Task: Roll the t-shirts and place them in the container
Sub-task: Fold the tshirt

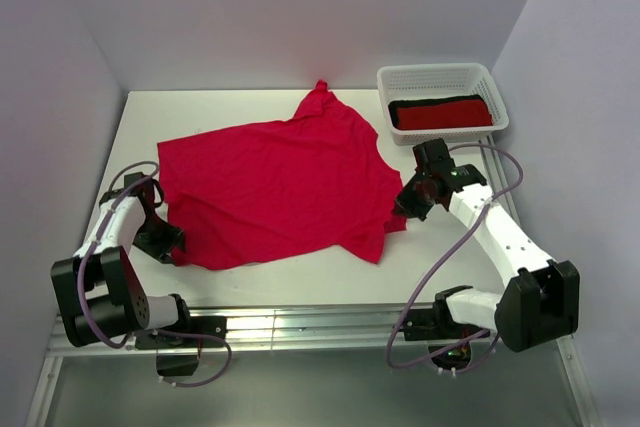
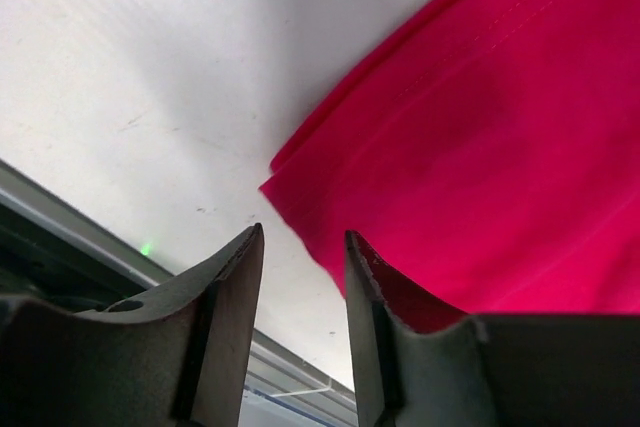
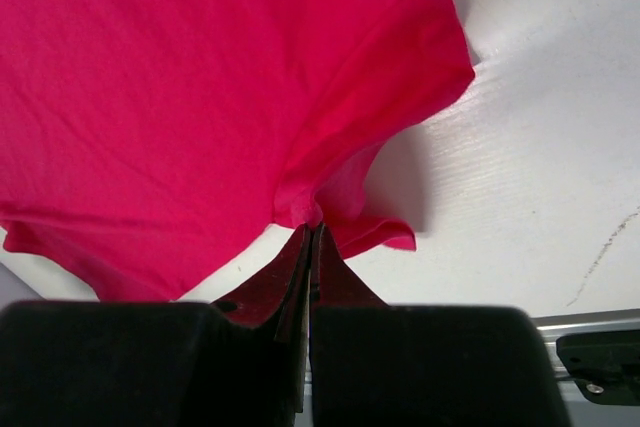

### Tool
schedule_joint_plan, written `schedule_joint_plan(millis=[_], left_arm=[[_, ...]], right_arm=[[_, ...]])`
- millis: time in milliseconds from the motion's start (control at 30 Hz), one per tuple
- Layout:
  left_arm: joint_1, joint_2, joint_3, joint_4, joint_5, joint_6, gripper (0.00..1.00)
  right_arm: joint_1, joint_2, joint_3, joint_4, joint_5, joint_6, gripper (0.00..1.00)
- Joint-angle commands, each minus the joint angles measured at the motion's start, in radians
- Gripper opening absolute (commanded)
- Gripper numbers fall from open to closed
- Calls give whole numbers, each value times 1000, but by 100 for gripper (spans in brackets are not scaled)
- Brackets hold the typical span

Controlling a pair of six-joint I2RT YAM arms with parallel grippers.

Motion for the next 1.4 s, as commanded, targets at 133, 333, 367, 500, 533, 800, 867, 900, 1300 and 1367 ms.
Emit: schedule_joint_plan(millis=[133,333,367,500,533,800,867,900,1300,1367], left_arm=[[-26,56,16,33,7,-29,46],[-60,74,11,40,-21,-58,43],[-64,84,14,43,-24,-65,43],[-74,134,30,69,-29,-82,36],[-78,143,31,73,-27,-84,27],[-83,147,52,37,5,-72,1],[-83,148,63,8,17,-69,1],[-84,157,66,0,24,-69,1],[-74,219,184,-82,65,-115,1],[-69,216,195,-95,85,-133,1]], right_arm=[[-19,43,110,16,-7,-22,0],[-28,70,137,27,-17,-20,0],[-27,72,139,27,-17,-20,0],[-27,82,163,22,-26,-23,0],[-28,84,168,19,-26,-26,0],[-45,98,251,-13,-12,-60,0],[-53,118,274,-22,-8,-69,0],[-58,121,291,-22,-6,-80,0],[-70,268,438,-13,-44,-152,0],[-70,289,455,-10,-50,-161,0]])
